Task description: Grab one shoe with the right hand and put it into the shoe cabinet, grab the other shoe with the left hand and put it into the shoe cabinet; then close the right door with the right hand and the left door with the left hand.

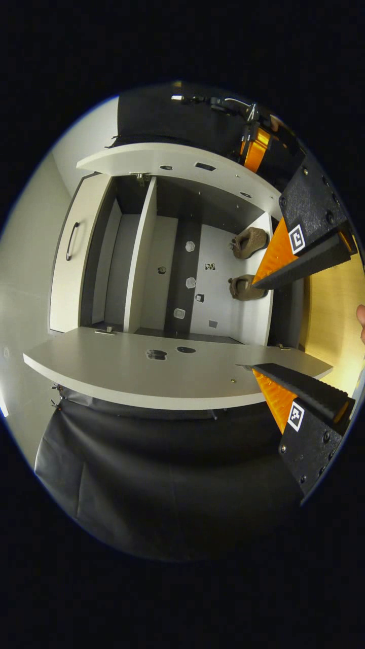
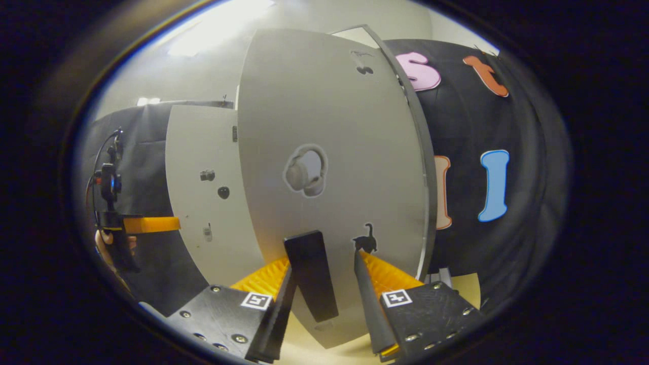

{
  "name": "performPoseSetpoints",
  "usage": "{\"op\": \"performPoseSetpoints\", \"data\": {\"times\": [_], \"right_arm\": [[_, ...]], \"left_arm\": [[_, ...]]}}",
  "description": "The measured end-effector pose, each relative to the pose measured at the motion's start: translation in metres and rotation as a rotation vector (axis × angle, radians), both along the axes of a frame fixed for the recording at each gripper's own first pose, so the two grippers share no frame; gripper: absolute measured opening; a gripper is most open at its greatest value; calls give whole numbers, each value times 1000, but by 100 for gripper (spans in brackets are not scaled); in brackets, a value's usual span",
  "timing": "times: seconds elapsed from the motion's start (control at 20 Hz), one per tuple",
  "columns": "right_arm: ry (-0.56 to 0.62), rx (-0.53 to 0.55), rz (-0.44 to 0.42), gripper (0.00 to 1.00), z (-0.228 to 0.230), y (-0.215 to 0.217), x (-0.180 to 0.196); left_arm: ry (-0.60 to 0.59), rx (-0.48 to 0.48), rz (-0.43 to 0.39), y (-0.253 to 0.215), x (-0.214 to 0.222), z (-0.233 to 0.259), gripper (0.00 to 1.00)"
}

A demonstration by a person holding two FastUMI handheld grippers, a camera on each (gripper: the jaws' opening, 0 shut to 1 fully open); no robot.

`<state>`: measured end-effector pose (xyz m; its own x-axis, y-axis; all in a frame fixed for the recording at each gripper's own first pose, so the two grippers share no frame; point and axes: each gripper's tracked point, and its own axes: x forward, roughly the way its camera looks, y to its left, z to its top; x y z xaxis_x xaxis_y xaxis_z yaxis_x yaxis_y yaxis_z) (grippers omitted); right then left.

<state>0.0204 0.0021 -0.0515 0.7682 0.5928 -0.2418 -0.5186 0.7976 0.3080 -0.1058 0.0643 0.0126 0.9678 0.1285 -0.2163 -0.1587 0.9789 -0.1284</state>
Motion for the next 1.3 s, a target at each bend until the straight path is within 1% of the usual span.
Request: {"op": "performPoseSetpoints", "data": {"times": [0.1, 0.15, 0.2, 0.25, 0.3, 0.35, 0.4, 0.45, 0.5, 0.55, 0.6, 0.65, 0.7, 0.75, 0.8, 0.85, 0.9, 0.95, 1.0, 1.05, 1.2, 1.25, 1.3], "right_arm": [[-4, -1, 8, 64, -1, 13, 6], [-5, -6, 11, 66, -3, 20, 9], [-7, -8, 10, 66, -3, 26, 11], [-8, -15, 8, 64, -4, 34, 14], [-14, -22, 6, 64, -5, 40, 18], [-19, -34, 1, 64, -6, 46, 23], [-27, -45, -5, 64, -6, 51, 25], [-32, -55, -12, 66, -6, 55, 30], [-35, -62, -18, 64, -7, 62, 34], [-34, -64, -24, 64, -8, 66, 38], [-28, -62, -30, 64, -9, 70, 40], [-21, -58, -36, 66, -10, 73, 43], [-17, -53, -42, 64, -11, 75, 45], [-14, -50, -49, 64, -11, 77, 48], [-12, -47, -59, 64, -12, 79, 51], [-12, -49, -69, 66, -12, 81, 54], [-14, -56, -83, 64, -13, 83, 57], [-18, -65, -94, 64, -14, 85, 59], [-23, -76, -106, 67, -14, 87, 61], [-23, -83, -117, 66, -15, 87, 63], [-24, -97, -151, 67, -17, 93, 66], [-25, -104, -159, 67, -18, 95, 68], [-26, -109, -167, 67, -18, 96, 69]], "left_arm": [[-7, -7, 10, 5, -7, 1, 90], [-8, -7, 21, 10, -10, 1, 90], [-12, -6, 32, 15, -13, 1, 85], [-17, -5, 42, 20, -16, 2, 90], [-25, -5, 50, 24, -19, 3, 90], [-30, -6, 60, 30, -23, 4, 85], [-34, -6, 74, 36, -27, 4, 85], [-38, -4, 89, 43, -31, 5, 85], [-39, -1, 104, 51, -33, 4, 90], [-41, 2, 119, 59, -38, 4, 84], [-43, 2, 133, 67, -41, 3, 84], [-45, 2, 144, 76, -44, 2, 90], [-50, 1, 154, 82, -43, 0, 90], [-55, -1, 160, 89, -42, -1, 90], [-56, -2, 168, 97, -41, -4, 84], [-59, 1, 172, 105, -38, -6, 84], [-62, 7, 175, 112, -37, -8, 90], [-62, 15, 174, 118, -34, -10, 90], [-60, 25, 169, 123, -33, -12, 90], [-59, 37, 158, 126, -29, -14, 90], [-54, 61, 108, 132, -20, -23, 90], [-50, 65, 99, 133, -22, -25, 85], [-44, 68, 88, 133, -18, -30, 85]]}}
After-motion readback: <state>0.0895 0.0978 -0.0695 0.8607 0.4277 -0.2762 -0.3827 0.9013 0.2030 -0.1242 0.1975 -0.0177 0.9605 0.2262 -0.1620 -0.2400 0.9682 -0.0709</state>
